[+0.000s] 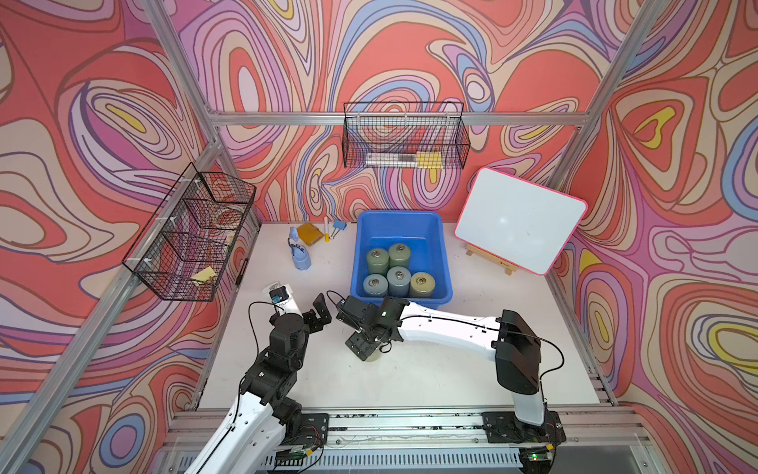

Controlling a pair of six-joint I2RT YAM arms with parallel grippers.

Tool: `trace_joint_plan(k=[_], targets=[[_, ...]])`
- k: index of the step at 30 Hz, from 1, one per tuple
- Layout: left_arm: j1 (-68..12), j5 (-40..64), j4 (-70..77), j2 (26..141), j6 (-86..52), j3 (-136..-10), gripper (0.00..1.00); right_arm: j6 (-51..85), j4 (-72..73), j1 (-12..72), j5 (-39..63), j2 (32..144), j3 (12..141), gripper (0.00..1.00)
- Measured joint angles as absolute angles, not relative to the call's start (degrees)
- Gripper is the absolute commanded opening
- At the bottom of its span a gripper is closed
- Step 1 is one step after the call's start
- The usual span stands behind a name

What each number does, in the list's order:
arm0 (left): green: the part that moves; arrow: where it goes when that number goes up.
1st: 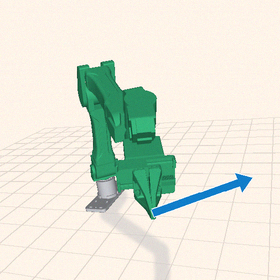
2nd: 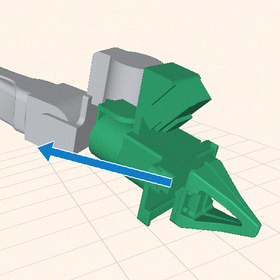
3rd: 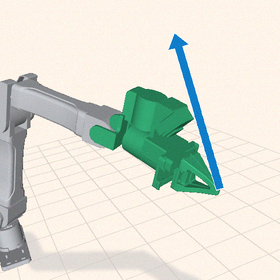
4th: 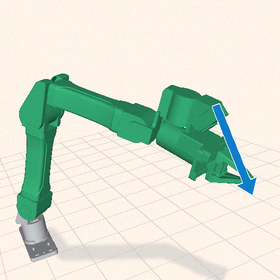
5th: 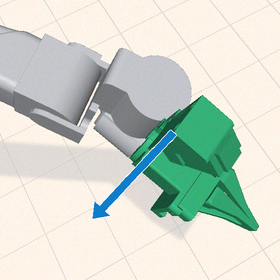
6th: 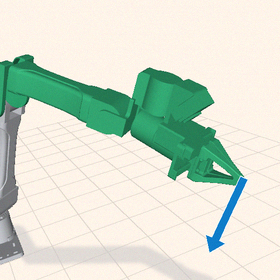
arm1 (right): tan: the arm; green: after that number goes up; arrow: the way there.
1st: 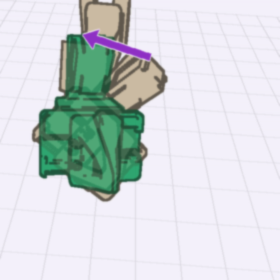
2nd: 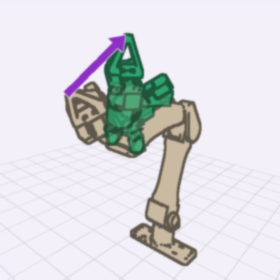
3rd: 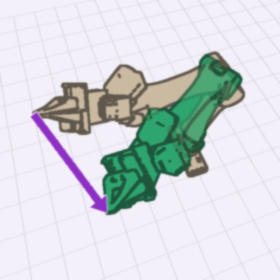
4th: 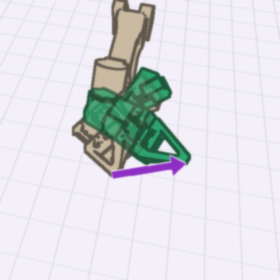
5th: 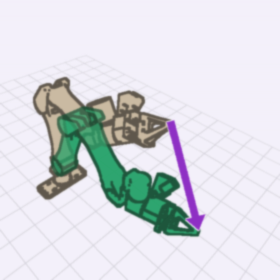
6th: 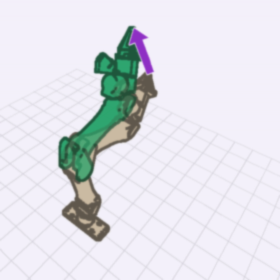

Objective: Take the tea canister out of the basket
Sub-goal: Place the tea canister at the center of the board.

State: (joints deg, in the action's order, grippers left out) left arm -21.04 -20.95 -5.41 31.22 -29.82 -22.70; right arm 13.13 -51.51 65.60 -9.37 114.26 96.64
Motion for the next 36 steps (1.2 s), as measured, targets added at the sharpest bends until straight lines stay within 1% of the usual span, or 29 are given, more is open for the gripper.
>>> trace_joint_plan(k=[18,24,26,27,28,29,36], targets=[[-21.0,-20.8,-5.6,31.2,-29.8,-22.7,0.99,13.0,-49.5,65.6,-9.4,116.5,96.5,0.72],[-21.0,-20.6,-5.6,31.2,-29.8,-22.7,0.99,13.0,-48.9,65.6,-9.4,116.5,95.4,0.79],[-21.0,-20.5,-5.6,31.2,-29.8,-22.7,0.99,13.0,-48.8,65.6,-9.2,116.5,95.3,0.83],[-21.0,-20.5,-5.6,31.2,-29.8,-22.7,0.99,13.0,-48.8,65.6,-9.2,116.5,95.2,0.89],[-21.0,-20.5,-5.6,31.3,-29.8,-22.7,0.99,13.0,-48.8,65.6,-9.1,116.5,95.2,0.91],[-21.0,-20.5,-5.6,31.3,-29.8,-22.7,0.99,13.0,-48.6,65.6,-9.1,116.5,95.2,0.98],[-21.0,-20.1,-5.6,31.3,-29.8,-22.7,0.99,13.1,-46.7,65.6,-8.2,116.5,95.2,0.98]])
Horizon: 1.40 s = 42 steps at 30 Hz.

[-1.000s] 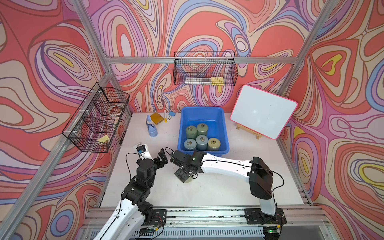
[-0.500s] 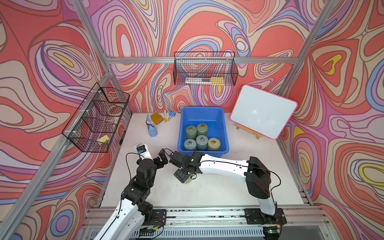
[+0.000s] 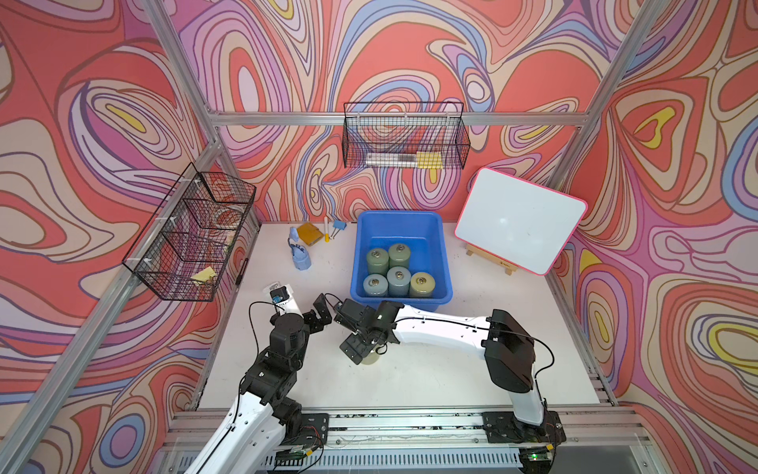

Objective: Take the tea canister out of the basket
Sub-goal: Place the tea canister at the center of the board.

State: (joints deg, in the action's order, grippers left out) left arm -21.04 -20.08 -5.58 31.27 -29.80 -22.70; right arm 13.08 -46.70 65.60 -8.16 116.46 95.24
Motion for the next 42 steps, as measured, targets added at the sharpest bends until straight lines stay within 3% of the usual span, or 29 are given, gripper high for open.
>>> trace_joint_plan(k=[7,13,21,29,33,37,42], targets=[[-21.0,-17.9,-5.6,32.4,-29.6,-23.1,0.99,13.0,-46.9,65.6,-8.4,113.2,95.5,0.98],[-21.0,-10.0,-4.6,38.3,-28.5,-26.1,0.99,13.0,-48.2,64.0,-10.8,106.3,98.1,0.98],[-21.0,4.1,-2.2,53.1,-28.1,-35.5,0.99,12.7,-48.2,51.7,-11.0,98.8,98.4,0.96],[-19.0,13.9,-1.2,62.7,-29.0,-38.4,0.99,12.7,-46.9,40.0,-8.5,98.4,97.7,0.92],[-16.0,17.7,-0.4,66.9,-30.5,-38.7,0.94,12.5,-46.5,36.4,-7.6,101.2,98.8,0.84],[-13.8,21.0,1.0,70.5,-31.8,-38.7,0.82,12.5,-45.4,33.2,-6.0,106.0,100.6,0.83],[-11.9,25.6,4.7,74.4,-33.5,-38.7,0.75,12.6,-44.7,29.9,-3.6,111.3,102.8,0.83]])
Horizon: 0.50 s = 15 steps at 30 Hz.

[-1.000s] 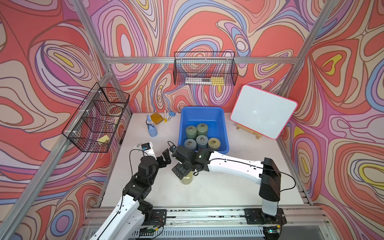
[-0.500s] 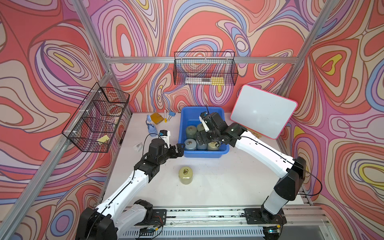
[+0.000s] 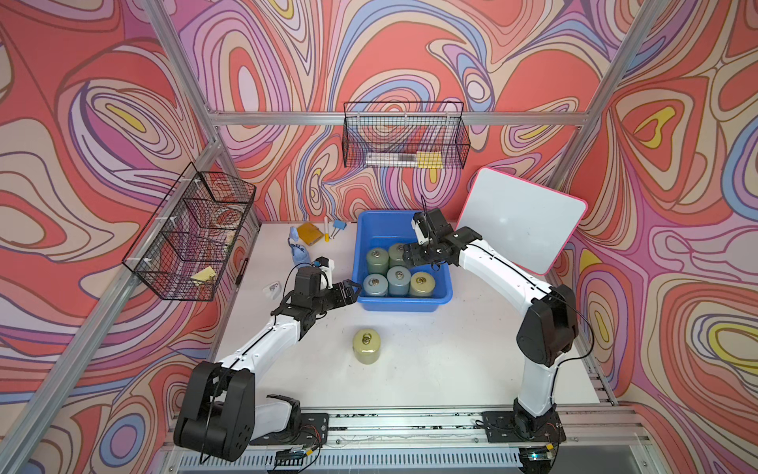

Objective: Take the tea canister out of the basket
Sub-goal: Place the tea canister at the center of the board, then pick up the tea canister from the basket.

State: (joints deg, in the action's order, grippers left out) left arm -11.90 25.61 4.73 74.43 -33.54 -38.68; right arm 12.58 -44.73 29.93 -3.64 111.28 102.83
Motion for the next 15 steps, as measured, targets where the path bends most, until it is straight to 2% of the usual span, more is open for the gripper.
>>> trace_joint_plan(k=[6,15], targets=[[-11.6,27.9,6.5,75.5,-34.1,-38.7,0.68,11.7,-44.8,29.0,-2.8,118.7,110.2,0.84],[-11.6,28.9,8.1,76.3,-34.2,-38.7,0.55,3.6,-45.6,28.9,-1.7,124.4,115.4,0.92]])
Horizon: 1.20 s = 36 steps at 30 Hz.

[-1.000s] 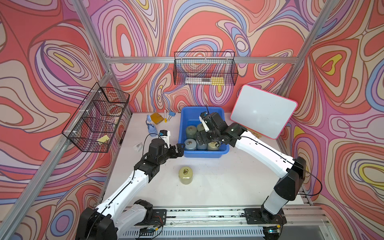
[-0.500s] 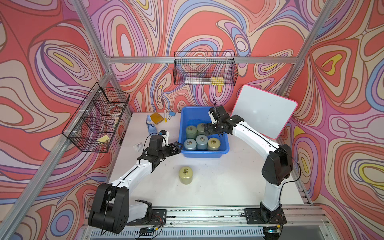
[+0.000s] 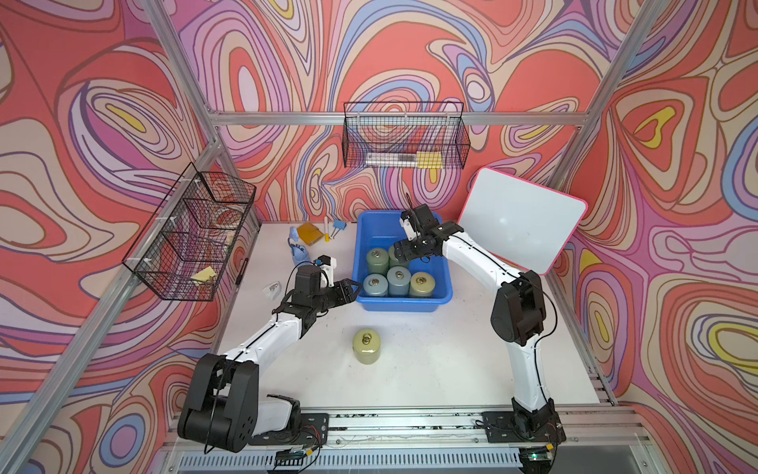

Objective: Take the tea canister out of the basket
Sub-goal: Pick up the tea canister from the basket.

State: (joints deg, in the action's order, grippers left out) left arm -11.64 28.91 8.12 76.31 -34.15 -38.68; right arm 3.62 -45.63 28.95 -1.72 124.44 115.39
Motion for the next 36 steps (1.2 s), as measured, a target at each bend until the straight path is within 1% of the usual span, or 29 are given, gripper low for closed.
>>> trace_joint_plan(k=[13,36], targets=[[-11.6,29.0,8.1,77.6,-34.1,-38.7,0.45,-1.2,-47.4,28.3,0.1,129.9,120.4,0.92],[-11.6,28.3,8.0,77.7,-34.1,-38.7,0.43,-1.9,-47.3,27.7,1.8,136.8,126.6,0.91]])
